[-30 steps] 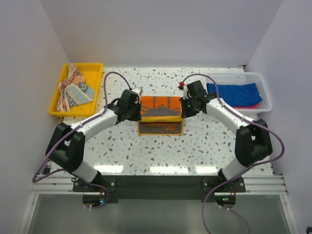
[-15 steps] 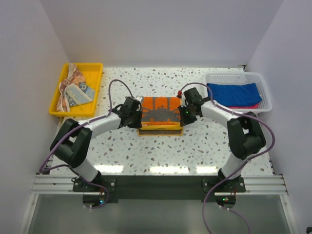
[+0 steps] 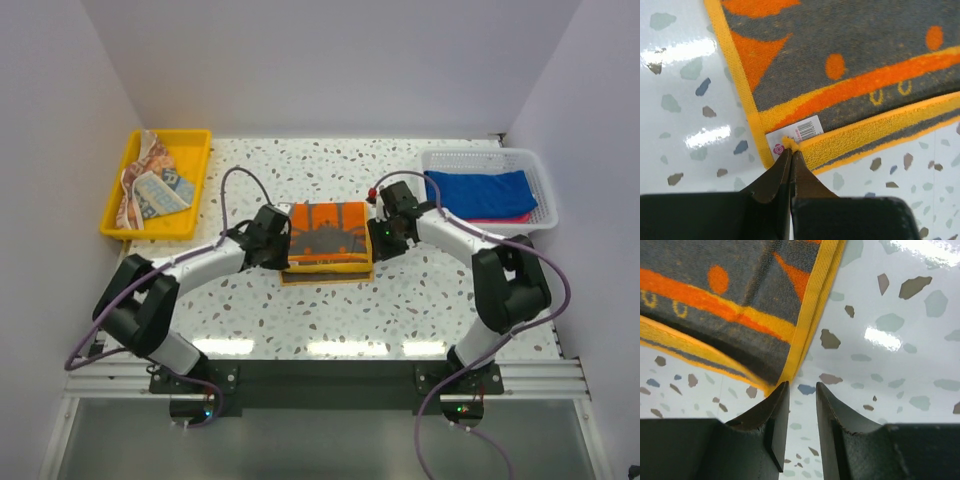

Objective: Fold and stack the towels
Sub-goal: Fold the towel

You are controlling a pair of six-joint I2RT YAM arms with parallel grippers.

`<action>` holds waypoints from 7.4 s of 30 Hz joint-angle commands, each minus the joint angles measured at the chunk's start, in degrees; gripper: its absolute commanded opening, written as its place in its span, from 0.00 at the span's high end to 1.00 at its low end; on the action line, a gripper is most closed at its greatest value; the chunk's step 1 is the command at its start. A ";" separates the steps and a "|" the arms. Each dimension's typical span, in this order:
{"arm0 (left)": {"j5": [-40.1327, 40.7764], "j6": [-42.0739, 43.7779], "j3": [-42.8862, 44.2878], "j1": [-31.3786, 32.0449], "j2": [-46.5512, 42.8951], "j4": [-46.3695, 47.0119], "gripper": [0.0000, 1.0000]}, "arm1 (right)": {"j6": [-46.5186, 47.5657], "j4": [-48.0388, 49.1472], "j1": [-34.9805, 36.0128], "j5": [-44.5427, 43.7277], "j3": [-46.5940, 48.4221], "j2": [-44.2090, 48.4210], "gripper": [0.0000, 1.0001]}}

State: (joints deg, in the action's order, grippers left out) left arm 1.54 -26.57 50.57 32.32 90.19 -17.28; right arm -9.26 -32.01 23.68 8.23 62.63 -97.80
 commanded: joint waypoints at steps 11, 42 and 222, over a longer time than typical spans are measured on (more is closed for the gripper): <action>3.55 -7.71 -10.75 6.62 -17.94 -1.09 0.58 | -1.90 -0.95 3.12 0.91 -2.07 10.79 0.67; -1.28 -11.84 -13.47 7.32 -9.41 -2.32 0.69 | -13.33 5.47 5.41 -0.50 -18.50 8.32 0.78; -1.01 18.66 4.54 0.91 -7.31 -11.99 1.00 | 9.96 -5.35 1.37 -5.24 7.61 4.45 1.00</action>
State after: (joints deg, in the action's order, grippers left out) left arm 0.08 -5.48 56.34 33.06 84.77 -25.80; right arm 4.01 -36.62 25.67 5.28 72.58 -97.25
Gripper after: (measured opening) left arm 0.021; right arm 0.051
